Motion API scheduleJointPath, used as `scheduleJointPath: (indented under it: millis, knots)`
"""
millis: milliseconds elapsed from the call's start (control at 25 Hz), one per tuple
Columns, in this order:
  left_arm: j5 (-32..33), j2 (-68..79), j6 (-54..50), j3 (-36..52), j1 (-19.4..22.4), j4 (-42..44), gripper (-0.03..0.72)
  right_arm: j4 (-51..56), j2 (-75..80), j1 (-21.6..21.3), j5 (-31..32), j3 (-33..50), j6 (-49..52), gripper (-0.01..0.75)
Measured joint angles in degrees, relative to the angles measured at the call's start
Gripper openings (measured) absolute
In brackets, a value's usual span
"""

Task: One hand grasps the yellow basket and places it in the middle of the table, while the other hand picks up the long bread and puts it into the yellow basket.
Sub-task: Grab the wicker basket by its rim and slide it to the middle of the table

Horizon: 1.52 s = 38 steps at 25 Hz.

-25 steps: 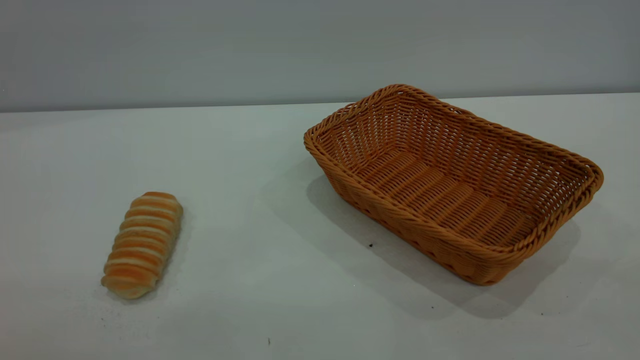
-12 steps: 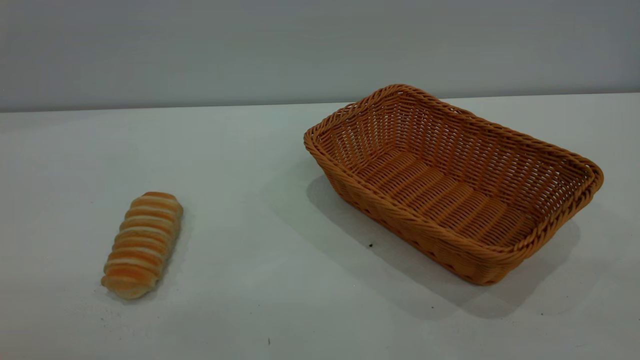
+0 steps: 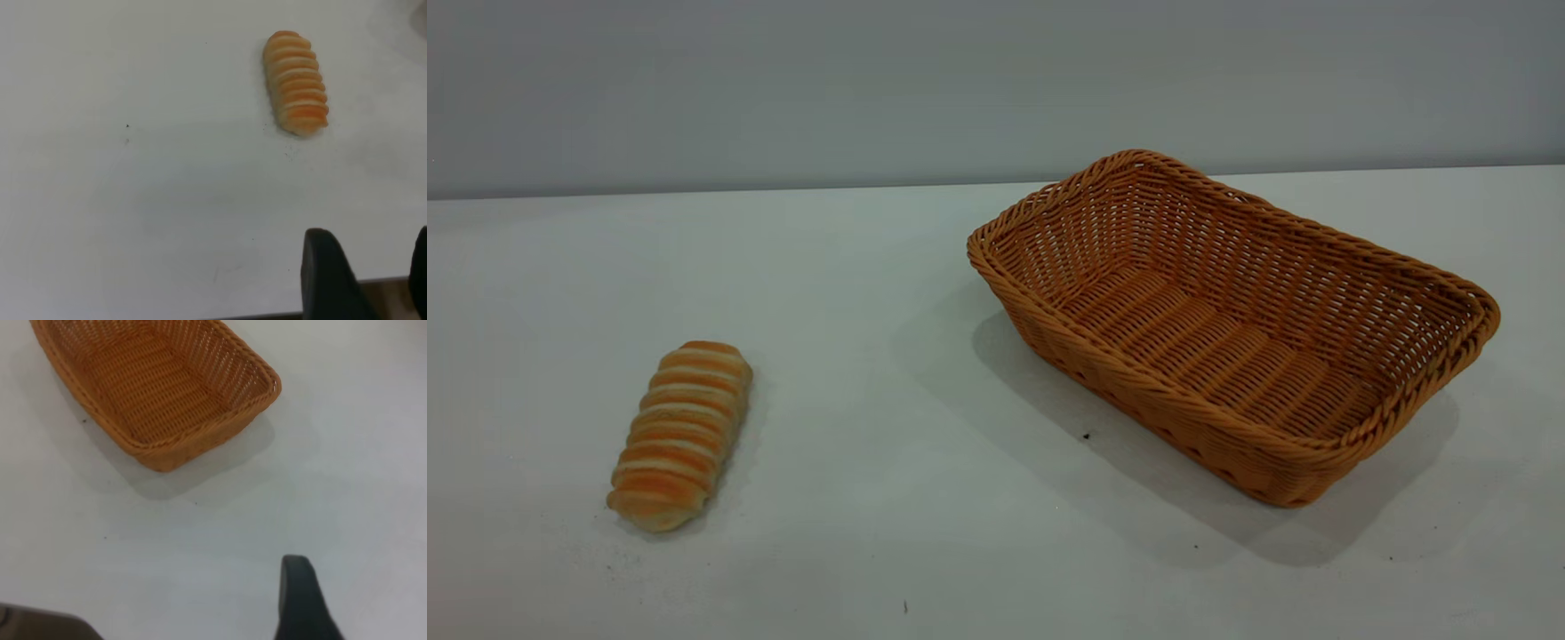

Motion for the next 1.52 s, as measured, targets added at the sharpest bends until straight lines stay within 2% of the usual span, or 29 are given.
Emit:
scheduleJointPath:
  millis: [640, 760, 880, 1000, 1280, 1520]
  knots:
    - [-0.09, 0.0, 1.62, 0.0, 0.0, 0.17, 0.356, 0.0, 0.0, 0.0, 0.0, 0.0, 0.0, 0.486]
    - [-3.99, 0.0, 2.35, -0.91, 0.0, 0.17, 0.356, 0.68, 0.0, 0.0, -1.58, -0.4, -1.14, 0.486]
    - [-9.53, 0.2, 0.08, -1.7, 0.0, 0.06, 0.356, 2.38, 4.21, 0.0, -4.55, -1.89, -3.25, 0.486]
    - [-11.2, 3.68, -2.05, -1.7, 0.0, 0.01, 0.363, 4.8, 13.55, 0.0, -7.94, -3.64, -4.92, 0.486]
    - [-16.79, 20.78, -2.79, -4.01, 0.0, 0.01, 0.431, 12.34, 37.61, 0.0, -16.47, -8.69, -8.1, 0.494]
    - [-21.93, 30.22, -2.84, -5.7, 0.0, 0.01, 0.465, 22.76, 55.82, 0.0, -28.8, -8.84, -8.82, 0.52]
